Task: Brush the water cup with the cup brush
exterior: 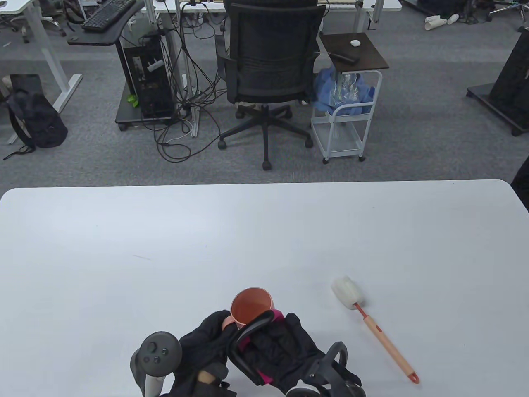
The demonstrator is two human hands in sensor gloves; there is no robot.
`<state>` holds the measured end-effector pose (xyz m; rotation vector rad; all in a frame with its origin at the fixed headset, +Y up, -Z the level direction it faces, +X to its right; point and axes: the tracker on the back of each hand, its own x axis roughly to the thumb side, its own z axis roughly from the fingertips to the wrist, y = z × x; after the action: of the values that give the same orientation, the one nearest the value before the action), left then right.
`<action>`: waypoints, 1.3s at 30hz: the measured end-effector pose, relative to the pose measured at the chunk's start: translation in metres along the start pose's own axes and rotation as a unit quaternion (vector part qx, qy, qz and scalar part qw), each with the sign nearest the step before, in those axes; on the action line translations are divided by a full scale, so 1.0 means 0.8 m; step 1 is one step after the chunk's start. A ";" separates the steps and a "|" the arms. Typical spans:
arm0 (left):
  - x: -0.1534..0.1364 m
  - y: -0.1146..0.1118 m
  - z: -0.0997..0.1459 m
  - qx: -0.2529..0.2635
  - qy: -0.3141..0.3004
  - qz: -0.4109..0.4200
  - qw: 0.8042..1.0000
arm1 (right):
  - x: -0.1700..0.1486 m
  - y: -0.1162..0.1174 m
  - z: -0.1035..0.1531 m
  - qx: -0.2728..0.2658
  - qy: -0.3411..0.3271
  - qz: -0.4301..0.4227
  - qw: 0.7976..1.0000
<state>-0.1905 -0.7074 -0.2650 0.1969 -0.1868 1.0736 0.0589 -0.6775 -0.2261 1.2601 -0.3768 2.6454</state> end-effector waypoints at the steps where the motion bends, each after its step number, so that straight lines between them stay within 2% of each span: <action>1: 0.000 0.001 0.000 0.002 -0.001 0.002 1.000 | -0.004 -0.003 0.002 -0.006 0.007 -0.009 1.000; 6: 0.002 0.002 0.001 0.005 -0.008 0.010 1.000 | -0.022 -0.015 0.012 -0.035 0.030 -0.043 0.998; 9: 0.002 0.002 0.001 0.004 -0.011 0.011 1.000 | -0.038 -0.014 0.015 -0.046 0.043 -0.117 0.991; 11: 0.003 0.004 0.002 0.008 -0.018 -0.002 1.000 | -0.051 -0.009 0.015 -0.043 0.046 -0.198 0.978; 14: 0.002 0.004 0.002 0.005 -0.020 0.006 1.000 | -0.073 0.003 0.018 -0.051 0.060 -0.378 0.923; 16: 0.004 0.002 0.001 -0.004 -0.027 0.011 1.000 | -0.089 0.010 0.022 -0.063 0.073 -0.475 0.875; 18: 0.007 -0.003 0.001 -0.021 -0.041 0.017 0.999 | -0.102 0.015 0.026 -0.073 0.084 -0.530 0.841; 21: 0.011 -0.012 0.000 -0.051 -0.058 0.025 0.997 | -0.119 0.023 0.030 -0.080 0.091 -0.575 0.809; 25: 0.015 -0.023 -0.003 -0.093 -0.077 0.009 0.993 | -0.132 0.041 0.033 -0.051 0.101 -0.628 0.769; 26: 0.015 -0.026 -0.004 -0.111 -0.081 0.021 0.990 | -0.134 0.049 0.031 -0.039 0.099 -0.652 0.751; 28: 0.016 -0.035 -0.005 -0.157 -0.087 0.047 0.983 | -0.132 0.067 0.027 -0.001 0.086 -0.720 0.689; 29: 0.016 -0.038 -0.005 -0.171 -0.088 0.053 0.980 | -0.130 0.072 0.026 0.013 0.081 -0.737 0.671; 30: 0.017 -0.044 -0.006 -0.195 -0.090 0.062 0.975 | -0.127 0.079 0.025 0.036 0.072 -0.761 0.644; 32: 0.018 -0.052 -0.005 -0.228 -0.092 0.068 0.967 | -0.122 0.089 0.023 0.076 0.053 -0.783 0.616; 34: 0.019 -0.052 -0.005 -0.231 -0.094 0.059 0.967 | -0.122 0.092 0.024 0.086 0.049 -0.787 0.608; 35: 0.019 -0.050 -0.006 -0.226 -0.095 0.053 0.968 | -0.122 0.091 0.023 0.080 0.055 -0.785 0.612; 38: 0.018 -0.044 -0.006 -0.202 -0.095 0.054 0.973 | -0.125 0.084 0.021 0.059 0.054 -0.768 0.635; 39: 0.017 -0.040 -0.006 -0.188 -0.093 0.051 0.976 | -0.128 0.078 0.021 0.040 0.057 -0.757 0.650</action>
<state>-0.1558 -0.7093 -0.2682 -0.0547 -0.5683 1.1014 0.1177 -0.7476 -0.3049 0.7167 0.6177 1.1876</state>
